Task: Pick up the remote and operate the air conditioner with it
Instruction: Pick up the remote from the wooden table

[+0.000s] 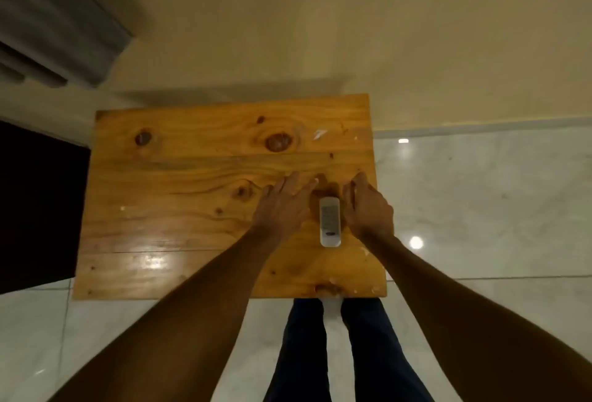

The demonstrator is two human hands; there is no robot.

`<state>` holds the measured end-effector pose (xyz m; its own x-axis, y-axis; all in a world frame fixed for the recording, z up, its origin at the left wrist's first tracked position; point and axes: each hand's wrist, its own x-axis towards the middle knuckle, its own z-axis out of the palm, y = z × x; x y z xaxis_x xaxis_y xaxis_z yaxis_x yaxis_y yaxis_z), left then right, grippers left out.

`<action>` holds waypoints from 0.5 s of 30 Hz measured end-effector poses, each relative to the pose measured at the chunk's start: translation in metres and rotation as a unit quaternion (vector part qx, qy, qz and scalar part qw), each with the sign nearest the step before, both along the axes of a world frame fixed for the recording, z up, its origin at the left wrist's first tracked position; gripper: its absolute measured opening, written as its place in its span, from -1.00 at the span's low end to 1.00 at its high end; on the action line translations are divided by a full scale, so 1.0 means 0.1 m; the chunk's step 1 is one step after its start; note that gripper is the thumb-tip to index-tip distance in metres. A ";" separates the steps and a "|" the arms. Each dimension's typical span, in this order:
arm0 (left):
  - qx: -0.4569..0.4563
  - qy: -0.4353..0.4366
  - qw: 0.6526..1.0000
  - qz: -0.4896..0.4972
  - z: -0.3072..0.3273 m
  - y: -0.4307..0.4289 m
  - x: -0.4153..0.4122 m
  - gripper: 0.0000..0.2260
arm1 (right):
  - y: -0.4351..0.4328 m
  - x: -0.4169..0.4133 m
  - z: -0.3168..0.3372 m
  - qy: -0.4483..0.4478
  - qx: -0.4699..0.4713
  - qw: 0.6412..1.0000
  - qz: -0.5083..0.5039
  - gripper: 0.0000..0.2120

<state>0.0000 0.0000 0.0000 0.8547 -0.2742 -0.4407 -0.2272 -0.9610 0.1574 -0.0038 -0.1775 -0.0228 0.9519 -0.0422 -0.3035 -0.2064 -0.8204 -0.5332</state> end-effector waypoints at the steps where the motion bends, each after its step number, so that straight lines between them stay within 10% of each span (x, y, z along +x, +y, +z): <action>1: 0.011 0.033 0.999 0.003 -0.05 -0.01 -0.03 -0.41 | 0.02 -0.04 -0.04 0.012 -0.004 1.000 -0.003 -0.71; 9: 0.033 0.159 0.986 0.046 -0.41 -0.01 -0.16 -0.13 | 0.39 -0.35 -0.31 0.071 0.048 0.992 -0.096 -0.29; 15: 0.040 0.159 0.985 0.059 -0.50 -0.02 -0.15 -0.08 | 0.41 -0.31 -0.37 0.106 0.095 0.984 -0.104 -0.35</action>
<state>-0.0149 -0.0025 -0.0503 0.6943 -0.1336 -0.7072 -0.0639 -0.9902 0.1243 -0.0344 -0.1360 -0.0595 0.8432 -0.1524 -0.5156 -0.4823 -0.6381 -0.6001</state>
